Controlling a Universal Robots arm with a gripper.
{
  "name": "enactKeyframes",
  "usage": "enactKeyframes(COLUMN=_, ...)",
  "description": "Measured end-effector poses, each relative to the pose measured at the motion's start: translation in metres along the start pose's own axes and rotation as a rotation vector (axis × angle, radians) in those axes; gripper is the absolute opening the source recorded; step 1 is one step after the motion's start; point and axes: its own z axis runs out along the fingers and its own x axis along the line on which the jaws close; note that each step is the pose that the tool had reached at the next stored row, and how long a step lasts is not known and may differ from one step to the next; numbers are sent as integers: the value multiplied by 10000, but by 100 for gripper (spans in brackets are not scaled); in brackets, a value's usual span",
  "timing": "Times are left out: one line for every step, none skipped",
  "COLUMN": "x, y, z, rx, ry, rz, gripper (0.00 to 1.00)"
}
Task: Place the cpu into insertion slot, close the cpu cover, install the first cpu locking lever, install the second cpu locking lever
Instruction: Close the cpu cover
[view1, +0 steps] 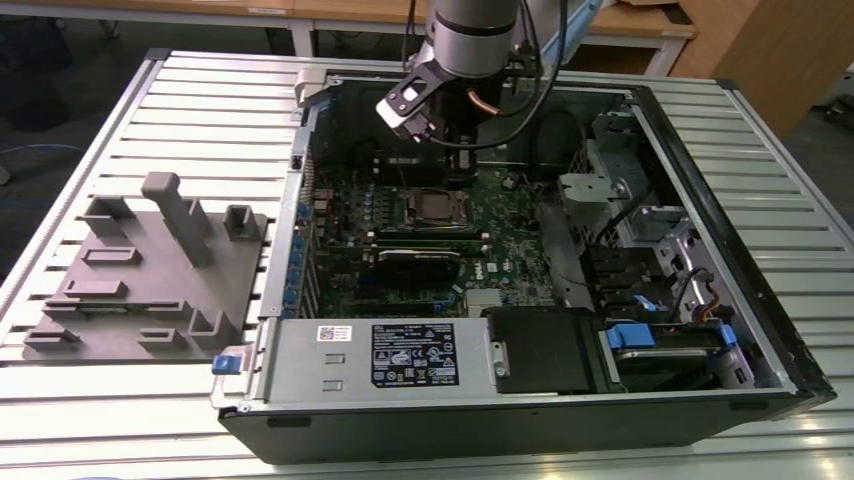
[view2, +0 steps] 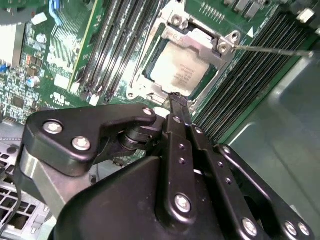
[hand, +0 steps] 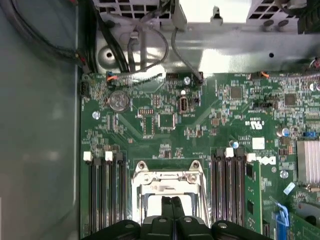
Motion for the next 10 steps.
enactKeyframes(x=-5, y=-14, z=4, rx=0, ry=0, rz=1, gripper=10)
enactKeyframes(x=-10, y=-25, z=9, rx=0, ry=0, rz=1, gripper=10)
enactKeyframes(x=-14, y=-34, z=16, rx=0, ry=1, rz=0, gripper=10)
enactKeyframes(x=-18, y=-40, z=23, rx=0, ry=1, rz=0, gripper=10)
enactKeyframes(x=-20, y=-45, z=30, rx=0, ry=0, rz=0, gripper=10)
enactKeyframes(x=-21, y=-50, z=39, rx=1, ry=0, rz=0, gripper=10)
enactKeyframes(x=-22, y=-54, z=47, rx=0, ry=0, rz=1, gripper=10)
enactKeyframes(x=-22, y=-57, z=52, rx=0, ry=0, rz=0, gripper=10)
enactKeyframes(x=-22, y=-57, z=53, rx=1, ry=-2, rz=0, gripper=10)
enactKeyframes(x=-22, y=-66, z=57, rx=0, ry=0, rz=0, gripper=10)
